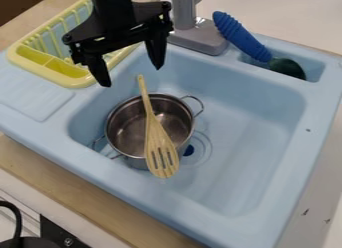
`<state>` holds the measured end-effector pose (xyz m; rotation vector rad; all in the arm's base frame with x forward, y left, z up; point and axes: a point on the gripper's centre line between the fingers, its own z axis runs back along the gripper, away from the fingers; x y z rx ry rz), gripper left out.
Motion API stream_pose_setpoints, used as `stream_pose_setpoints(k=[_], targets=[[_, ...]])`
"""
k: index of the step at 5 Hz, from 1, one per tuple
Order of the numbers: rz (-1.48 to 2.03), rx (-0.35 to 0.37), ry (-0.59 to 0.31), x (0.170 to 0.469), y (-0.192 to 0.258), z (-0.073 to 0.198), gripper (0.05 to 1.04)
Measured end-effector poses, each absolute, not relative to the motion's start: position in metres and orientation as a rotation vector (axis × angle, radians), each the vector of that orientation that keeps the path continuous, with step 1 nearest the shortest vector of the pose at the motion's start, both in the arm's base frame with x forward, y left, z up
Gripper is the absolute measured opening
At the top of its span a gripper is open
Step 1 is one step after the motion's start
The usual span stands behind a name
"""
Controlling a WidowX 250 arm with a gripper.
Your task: Moved the wooden spatula to the right side of the sink
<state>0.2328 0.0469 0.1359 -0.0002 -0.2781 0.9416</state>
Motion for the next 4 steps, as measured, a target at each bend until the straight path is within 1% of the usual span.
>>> stream_pose_setpoints(k=[1, 3, 4], targets=[[0.943, 0.000, -0.256, 0.230, 0.045, 0.131, 0.999], [0.922, -0.052, -0.199, 0.221, 0.036, 0.116, 0.999], [0.916, -0.065, -0.193, 0.218, 0.035, 0.108, 0.999]])
